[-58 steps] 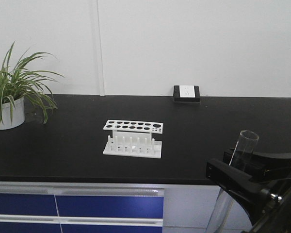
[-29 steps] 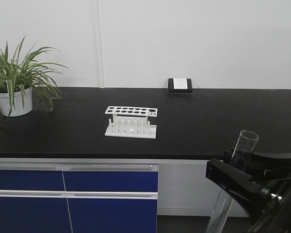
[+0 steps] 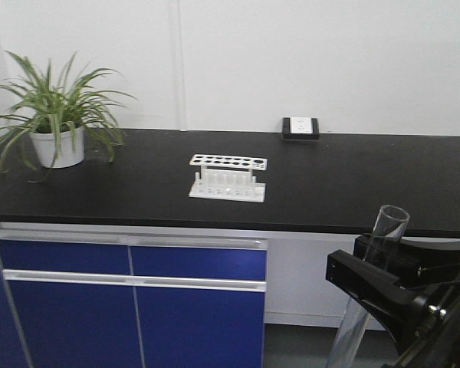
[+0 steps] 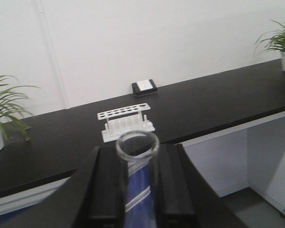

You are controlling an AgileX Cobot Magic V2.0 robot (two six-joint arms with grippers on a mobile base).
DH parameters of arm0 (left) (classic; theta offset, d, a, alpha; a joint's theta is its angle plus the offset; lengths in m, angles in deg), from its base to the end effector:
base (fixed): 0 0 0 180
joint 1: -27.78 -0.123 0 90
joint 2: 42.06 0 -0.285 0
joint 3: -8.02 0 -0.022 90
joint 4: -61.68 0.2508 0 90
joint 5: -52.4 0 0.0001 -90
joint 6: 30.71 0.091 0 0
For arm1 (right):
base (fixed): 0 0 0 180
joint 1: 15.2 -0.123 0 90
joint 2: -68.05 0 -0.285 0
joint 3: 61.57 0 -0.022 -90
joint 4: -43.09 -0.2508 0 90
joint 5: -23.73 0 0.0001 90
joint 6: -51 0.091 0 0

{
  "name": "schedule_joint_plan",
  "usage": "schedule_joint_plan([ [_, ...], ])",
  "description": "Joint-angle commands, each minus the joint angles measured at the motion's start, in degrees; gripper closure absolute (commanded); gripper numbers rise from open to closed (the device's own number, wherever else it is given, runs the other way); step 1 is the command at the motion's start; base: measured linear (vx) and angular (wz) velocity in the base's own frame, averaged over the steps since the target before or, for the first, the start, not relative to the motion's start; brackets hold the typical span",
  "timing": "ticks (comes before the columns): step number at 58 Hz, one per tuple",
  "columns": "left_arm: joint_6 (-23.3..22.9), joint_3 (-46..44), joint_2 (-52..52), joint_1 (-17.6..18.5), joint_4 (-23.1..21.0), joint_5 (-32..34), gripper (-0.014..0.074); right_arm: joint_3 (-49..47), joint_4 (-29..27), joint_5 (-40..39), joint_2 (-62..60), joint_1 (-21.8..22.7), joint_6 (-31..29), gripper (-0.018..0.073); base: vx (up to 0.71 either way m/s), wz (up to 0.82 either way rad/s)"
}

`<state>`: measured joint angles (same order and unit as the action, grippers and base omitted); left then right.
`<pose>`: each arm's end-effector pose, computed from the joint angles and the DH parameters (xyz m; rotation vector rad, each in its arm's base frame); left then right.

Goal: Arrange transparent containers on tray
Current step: 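Back the base away from the rack and turn toward the sink counter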

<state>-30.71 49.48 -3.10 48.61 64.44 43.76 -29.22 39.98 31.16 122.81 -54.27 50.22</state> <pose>0.1059 -0.0396 0.3670 0.3127 1.5276 -0.2438 0.1360 0.1112 0.3831 -0.5348 1.5920 0.5536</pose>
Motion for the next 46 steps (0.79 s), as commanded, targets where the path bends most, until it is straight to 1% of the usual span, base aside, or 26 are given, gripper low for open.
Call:
schedule_joint_plan([
  [1, -0.35, -1.66, -0.03, 0.34, -0.32, 4.70, 0.0514, -1.70, 0.29, -5.26, -0.52, 0.18, -0.33, 0.0498, -0.12, 0.27],
  [26, -0.35, -1.66, -0.03, 0.34, -0.32, 4.70, 0.0514, -1.70, 0.29, -5.26, -0.52, 0.18, -0.33, 0.0498, -0.07, 0.39],
  [46, -0.35, -1.66, -0.03, 0.34, -0.32, 4.70, 0.0514, -1.70, 0.29, -5.26, -0.52, 0.18, -0.33, 0.0498, -0.01, 0.60],
])
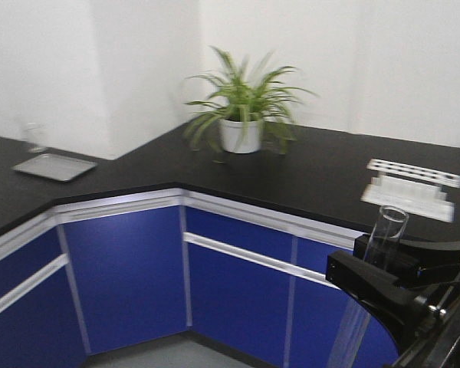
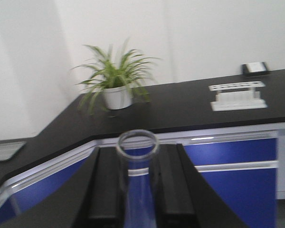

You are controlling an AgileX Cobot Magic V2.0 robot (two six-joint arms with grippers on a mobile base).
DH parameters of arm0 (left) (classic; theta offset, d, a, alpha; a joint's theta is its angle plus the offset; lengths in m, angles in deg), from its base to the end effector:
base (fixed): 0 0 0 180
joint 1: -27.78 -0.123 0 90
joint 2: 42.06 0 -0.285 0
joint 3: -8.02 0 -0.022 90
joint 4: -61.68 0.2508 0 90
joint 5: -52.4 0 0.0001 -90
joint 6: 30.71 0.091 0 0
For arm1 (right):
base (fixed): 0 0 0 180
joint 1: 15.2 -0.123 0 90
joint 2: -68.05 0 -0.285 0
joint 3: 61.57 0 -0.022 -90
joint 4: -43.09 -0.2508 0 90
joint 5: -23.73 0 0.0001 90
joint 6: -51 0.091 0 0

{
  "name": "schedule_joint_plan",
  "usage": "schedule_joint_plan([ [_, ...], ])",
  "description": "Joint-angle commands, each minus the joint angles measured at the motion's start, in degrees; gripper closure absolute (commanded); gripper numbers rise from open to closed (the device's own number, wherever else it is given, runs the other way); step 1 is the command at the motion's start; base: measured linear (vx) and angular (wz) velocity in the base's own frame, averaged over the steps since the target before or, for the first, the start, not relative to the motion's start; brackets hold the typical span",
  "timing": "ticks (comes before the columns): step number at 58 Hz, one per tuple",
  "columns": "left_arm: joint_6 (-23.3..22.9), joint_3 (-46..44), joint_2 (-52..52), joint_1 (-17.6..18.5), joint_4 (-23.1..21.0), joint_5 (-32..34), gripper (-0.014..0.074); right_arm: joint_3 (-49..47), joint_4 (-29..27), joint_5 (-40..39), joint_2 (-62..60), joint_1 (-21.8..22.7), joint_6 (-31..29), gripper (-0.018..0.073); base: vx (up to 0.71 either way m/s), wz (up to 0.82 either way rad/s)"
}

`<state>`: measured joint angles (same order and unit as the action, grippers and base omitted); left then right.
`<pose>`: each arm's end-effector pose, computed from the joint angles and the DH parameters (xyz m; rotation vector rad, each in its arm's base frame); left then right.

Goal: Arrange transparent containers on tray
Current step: 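Back the base away from the rack and turn toward the sink counter, then drive the base up to the yellow tray while holding both tubes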

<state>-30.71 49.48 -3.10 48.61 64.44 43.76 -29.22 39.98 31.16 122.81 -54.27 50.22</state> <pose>0.1059 -0.0396 0.3670 0.3127 1.5276 -0.2438 0.1360 0.1112 0.3831 -0.5348 1.5920 0.5536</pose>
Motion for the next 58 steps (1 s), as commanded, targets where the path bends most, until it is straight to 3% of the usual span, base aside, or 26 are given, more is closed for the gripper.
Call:
schedule_joint_plan([
  [1, -0.35, -1.66, -0.03, 0.34, -0.32, 4.70, 0.0514, -1.70, 0.29, -5.26, -0.52, 0.18, -0.33, 0.0498, 0.02, 0.67],
  [58, -0.35, -1.66, -0.03, 0.34, -0.32, 4.70, 0.0514, -1.70, 0.29, -5.26, -0.52, 0.18, -0.33, 0.0498, 0.12, 0.64],
])
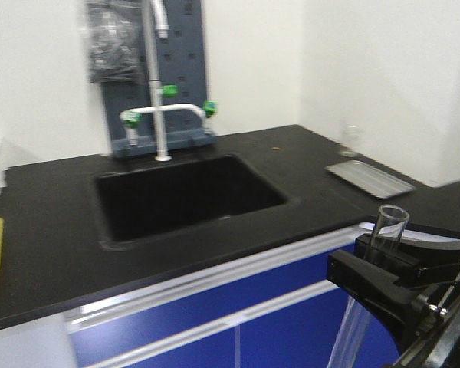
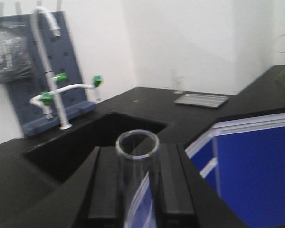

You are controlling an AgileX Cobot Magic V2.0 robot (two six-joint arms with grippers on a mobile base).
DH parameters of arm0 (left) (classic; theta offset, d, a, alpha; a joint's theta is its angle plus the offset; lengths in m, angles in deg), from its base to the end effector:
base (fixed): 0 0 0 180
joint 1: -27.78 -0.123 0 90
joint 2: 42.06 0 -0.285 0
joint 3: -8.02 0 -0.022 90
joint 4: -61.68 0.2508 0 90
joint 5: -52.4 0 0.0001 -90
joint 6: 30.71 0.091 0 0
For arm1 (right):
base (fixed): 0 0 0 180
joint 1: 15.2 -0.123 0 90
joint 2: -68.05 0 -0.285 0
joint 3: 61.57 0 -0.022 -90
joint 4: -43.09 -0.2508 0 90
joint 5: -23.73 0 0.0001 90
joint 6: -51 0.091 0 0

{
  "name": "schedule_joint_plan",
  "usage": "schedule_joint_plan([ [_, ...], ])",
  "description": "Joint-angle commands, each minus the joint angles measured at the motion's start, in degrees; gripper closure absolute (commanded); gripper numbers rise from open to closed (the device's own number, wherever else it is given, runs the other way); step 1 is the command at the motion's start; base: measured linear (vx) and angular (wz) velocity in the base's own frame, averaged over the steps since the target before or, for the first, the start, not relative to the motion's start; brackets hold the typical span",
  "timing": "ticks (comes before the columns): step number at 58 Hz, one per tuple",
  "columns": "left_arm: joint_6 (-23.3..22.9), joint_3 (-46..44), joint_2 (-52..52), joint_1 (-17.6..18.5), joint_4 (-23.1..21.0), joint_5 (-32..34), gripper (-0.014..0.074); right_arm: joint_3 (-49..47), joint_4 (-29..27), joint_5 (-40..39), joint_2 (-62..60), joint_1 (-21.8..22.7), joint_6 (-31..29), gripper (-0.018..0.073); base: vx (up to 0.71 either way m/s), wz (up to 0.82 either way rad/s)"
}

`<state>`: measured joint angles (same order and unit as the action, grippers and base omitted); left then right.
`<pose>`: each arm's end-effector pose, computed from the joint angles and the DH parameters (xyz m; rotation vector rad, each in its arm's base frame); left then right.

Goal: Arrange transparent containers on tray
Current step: 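Drive the base up to the yellow tray while holding both tubes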

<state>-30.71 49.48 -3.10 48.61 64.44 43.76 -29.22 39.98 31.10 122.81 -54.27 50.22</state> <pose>0.1059 -0.0396 0.3670 0.3127 1.5276 -0.2438 0.1360 0.1112 0.3832 -0.5344 1.5910 0.5538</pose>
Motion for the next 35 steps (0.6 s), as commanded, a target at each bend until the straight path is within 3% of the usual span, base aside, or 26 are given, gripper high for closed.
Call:
schedule_joint_plan([
  [1, -0.35, -1.66, -0.03, 0.34, -0.32, 4.70, 0.0514, -1.70, 0.29, -5.20, -0.52, 0.18, -0.33, 0.0498, 0.18, 0.69],
  [35, -0.35, -1.66, -0.03, 0.34, -0.32, 4.70, 0.0514, -1.70, 0.29, -5.20, -0.52, 0.18, -0.33, 0.0498, 0.19, 0.71],
])
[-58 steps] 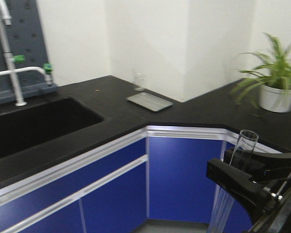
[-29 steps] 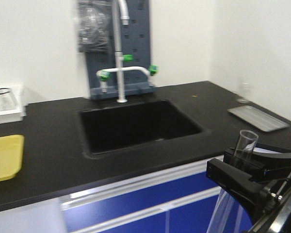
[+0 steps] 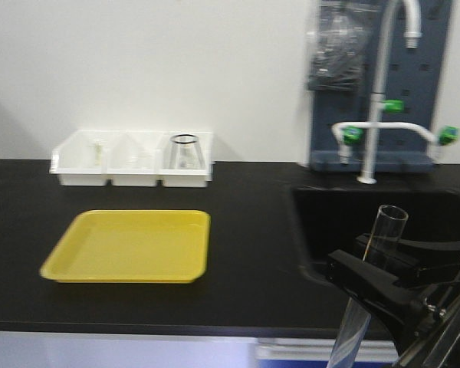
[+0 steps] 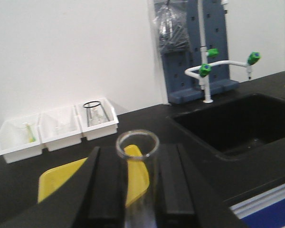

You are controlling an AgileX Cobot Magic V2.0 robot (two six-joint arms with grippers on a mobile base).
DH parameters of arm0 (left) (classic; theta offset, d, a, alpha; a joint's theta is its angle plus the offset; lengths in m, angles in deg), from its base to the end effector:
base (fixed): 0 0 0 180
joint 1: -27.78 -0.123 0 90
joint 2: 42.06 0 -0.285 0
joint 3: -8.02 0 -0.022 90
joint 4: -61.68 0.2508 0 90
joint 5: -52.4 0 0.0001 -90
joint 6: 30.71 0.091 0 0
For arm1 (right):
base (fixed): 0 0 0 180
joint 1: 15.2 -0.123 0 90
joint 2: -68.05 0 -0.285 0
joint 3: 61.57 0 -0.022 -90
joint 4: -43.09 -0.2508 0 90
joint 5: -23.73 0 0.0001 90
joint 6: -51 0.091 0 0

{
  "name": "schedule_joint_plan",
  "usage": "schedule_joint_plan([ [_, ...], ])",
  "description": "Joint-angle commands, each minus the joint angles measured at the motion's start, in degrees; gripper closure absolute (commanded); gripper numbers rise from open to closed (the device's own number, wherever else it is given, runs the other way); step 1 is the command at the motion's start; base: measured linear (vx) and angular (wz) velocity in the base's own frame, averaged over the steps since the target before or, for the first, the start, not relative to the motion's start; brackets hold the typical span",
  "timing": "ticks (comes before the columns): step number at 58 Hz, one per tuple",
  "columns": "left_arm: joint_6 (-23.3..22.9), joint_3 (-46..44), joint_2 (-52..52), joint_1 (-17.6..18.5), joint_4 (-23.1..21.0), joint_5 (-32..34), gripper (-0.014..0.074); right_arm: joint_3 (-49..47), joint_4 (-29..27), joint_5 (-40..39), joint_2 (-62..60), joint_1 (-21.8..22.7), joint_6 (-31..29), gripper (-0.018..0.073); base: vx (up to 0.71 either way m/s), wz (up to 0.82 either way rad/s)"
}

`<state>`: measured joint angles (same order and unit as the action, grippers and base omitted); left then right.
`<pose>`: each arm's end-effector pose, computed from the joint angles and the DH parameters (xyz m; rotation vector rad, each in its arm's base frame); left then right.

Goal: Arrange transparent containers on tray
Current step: 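Drive the base up to the yellow tray while holding both tubes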

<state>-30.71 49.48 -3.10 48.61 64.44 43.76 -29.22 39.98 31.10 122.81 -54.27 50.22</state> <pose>0.1059 -0.0396 0.3670 0.3127 1.5276 -0.2438 0.1360 0.1112 0.3832 -0.5344 1.5910 0.5538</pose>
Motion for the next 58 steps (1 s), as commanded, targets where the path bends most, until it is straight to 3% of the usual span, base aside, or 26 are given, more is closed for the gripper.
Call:
schedule_joint_plan([
  [1, -0.35, -1.66, -0.03, 0.34, -0.32, 4.70, 0.0514, -1.70, 0.29, -5.20, -0.52, 0.18, -0.33, 0.0498, 0.18, 0.65],
  [30, -0.35, -1.66, -0.03, 0.34, -0.32, 4.70, 0.0514, -1.70, 0.29, -5.20, -0.52, 0.18, -0.33, 0.0498, 0.19, 0.44],
  [58, -0.35, -1.66, -0.03, 0.34, -0.32, 4.70, 0.0514, -1.70, 0.29, -5.20, -0.52, 0.18, -0.33, 0.0498, 0.23, 0.00],
])
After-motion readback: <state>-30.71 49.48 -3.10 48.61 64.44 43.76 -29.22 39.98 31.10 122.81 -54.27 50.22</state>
